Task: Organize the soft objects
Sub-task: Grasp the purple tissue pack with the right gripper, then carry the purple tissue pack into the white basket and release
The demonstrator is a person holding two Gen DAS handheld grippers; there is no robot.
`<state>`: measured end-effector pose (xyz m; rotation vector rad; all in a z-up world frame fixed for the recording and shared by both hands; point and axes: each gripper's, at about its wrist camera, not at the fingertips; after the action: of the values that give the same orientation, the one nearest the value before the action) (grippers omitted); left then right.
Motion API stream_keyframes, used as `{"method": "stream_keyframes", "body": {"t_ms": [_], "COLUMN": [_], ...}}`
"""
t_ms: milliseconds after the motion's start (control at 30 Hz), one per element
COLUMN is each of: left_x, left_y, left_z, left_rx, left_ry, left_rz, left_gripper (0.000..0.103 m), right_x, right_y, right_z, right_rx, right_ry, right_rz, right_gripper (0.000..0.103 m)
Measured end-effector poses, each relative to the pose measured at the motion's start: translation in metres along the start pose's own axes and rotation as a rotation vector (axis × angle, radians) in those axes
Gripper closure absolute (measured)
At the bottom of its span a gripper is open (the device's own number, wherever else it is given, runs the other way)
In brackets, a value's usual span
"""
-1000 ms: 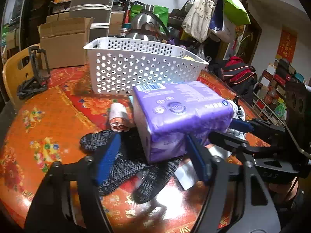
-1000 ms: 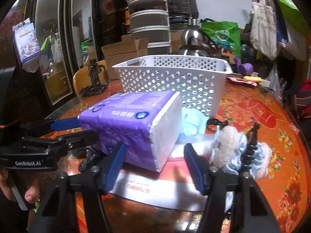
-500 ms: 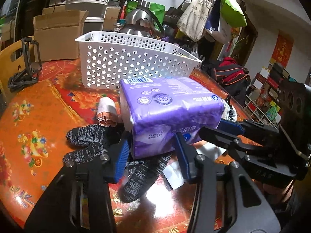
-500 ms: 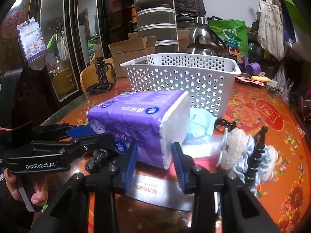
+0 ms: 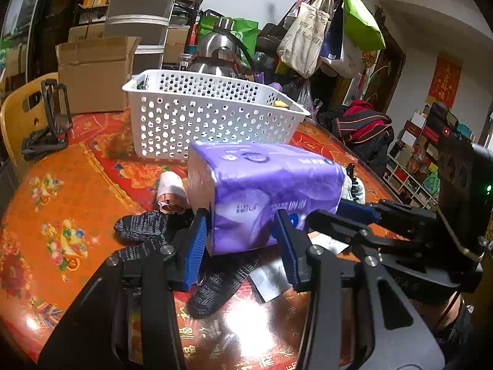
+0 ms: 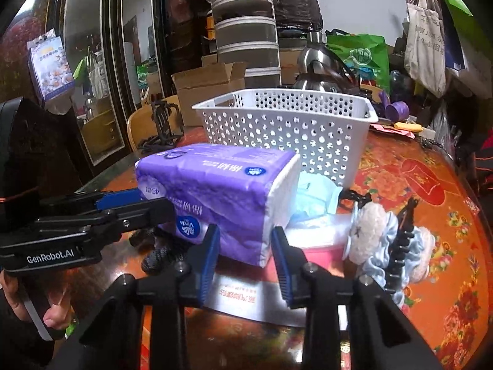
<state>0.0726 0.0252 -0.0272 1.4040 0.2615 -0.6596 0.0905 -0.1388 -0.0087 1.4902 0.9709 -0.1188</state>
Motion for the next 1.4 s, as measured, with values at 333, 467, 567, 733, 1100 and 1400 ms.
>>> {"method": "stream_keyframes", "body": {"t_ms": [333,467,567,733,1100,1400], "left_x": [-0.015,-0.016,-0.016,-0.023,-0.028,0.049], "left_y": [0.019,0.026,0.030,0.049,0.162,0.228], "left_z": [0.013,0.015,0.017,0.023,0.023,-0.004], "left_rx": [0.024,0.024,0.028,0.052,0.101,0.109], "left_ry": [-0.011,-0.002,0.010,0.014,-0.008,0.022], "left_rz": [0.028,0.025,0.029,0.063,0.143,0.040], "left_gripper": [0.062,0.062,0.062,0.062,0.062,0.062], "right_x": [-0.026,-0.031,-0.031,-0.037,-0.057,0.000], "right_y": [0.019,0.023,0.023,0.031,0.124,0.197], "right_z": [-0.004,-0.004,-0.004,-0.004,0.001,0.042], "right_rx": [-0.022,-0.029,-0.028,-0.023,-0.058,0.005], "right_ry": [-0.022,-0.025,-0.026,-0.025,-0.055,-0.046], "right_rz": [0.065,0.071,0.072,0.097,0.201,0.137], "right_gripper": [0.070,0.070,0.071,0.071,0.071,0.071]}}
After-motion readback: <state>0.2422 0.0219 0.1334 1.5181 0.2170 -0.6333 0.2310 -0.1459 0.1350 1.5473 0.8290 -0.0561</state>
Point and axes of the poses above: each gripper's, at about its wrist camera, not at the fingertips, and x roughly the way its jaws point, z to its right, y to its top, and after that the axes turned 6 degrees about x, right-handed
